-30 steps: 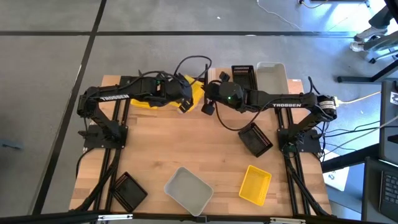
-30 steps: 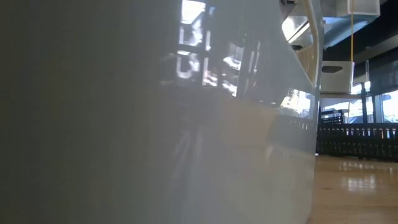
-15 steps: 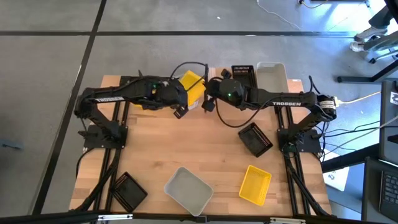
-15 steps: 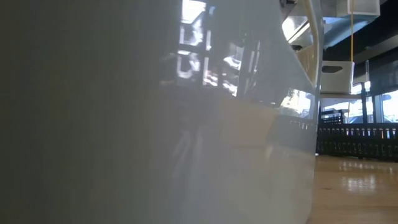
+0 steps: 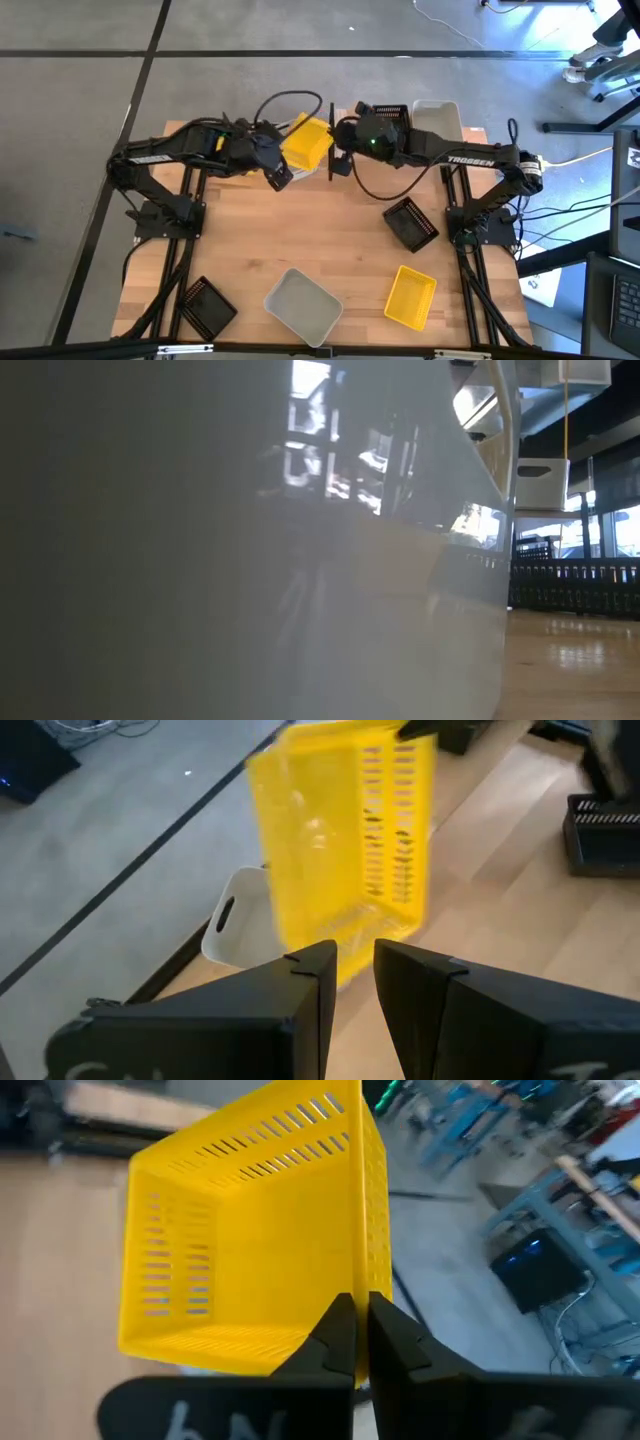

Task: Stack baskets on shelf by color
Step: Put the middle right yellow bin on the shelf

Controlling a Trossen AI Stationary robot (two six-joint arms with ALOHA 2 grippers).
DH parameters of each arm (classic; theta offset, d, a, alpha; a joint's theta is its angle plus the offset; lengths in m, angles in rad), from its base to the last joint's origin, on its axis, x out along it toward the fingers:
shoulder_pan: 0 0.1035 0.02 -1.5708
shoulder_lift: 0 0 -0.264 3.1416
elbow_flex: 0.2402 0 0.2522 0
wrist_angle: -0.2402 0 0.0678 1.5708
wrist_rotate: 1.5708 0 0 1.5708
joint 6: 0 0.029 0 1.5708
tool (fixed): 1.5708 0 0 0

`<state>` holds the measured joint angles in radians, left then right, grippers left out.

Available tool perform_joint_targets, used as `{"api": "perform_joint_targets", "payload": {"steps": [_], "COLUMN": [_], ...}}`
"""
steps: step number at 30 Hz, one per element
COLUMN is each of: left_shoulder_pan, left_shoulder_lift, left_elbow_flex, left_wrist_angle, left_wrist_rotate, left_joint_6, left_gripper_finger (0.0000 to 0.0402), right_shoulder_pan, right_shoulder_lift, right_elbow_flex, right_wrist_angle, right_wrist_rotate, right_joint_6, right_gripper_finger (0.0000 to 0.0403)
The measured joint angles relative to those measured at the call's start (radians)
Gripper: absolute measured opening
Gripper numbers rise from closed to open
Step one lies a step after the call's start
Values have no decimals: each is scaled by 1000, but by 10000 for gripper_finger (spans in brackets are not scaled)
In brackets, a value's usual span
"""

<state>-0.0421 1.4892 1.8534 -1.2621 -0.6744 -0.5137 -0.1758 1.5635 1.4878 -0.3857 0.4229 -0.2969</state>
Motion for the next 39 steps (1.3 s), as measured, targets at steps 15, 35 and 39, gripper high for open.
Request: {"api": "perform_joint_targets", "payload": {"steps": [15,35,39], "left_shoulder_pan": [-4,-3,-3], "left_shoulder_lift": [-20,-20,-20], "left_elbow_flex": [-3,-3,-3], "left_wrist_angle": [-10,-10,-10], "left_wrist_rotate": [-4,-4,-4], "left_joint_6": [0,-4,-7], "left_gripper_finger": [63,63,63], "right_shoulder_pan": [-194,-552,-571], "right_shoulder_lift": [-3,0,0], "right_elbow_flex": [428,346,311], "right_wrist_angle": [-564,-675,-673], "right_wrist_rotate": [-211,-651,-694], "right_joint_6": [-110,-279,-293], "right_gripper_finger": [2,2,2]}}
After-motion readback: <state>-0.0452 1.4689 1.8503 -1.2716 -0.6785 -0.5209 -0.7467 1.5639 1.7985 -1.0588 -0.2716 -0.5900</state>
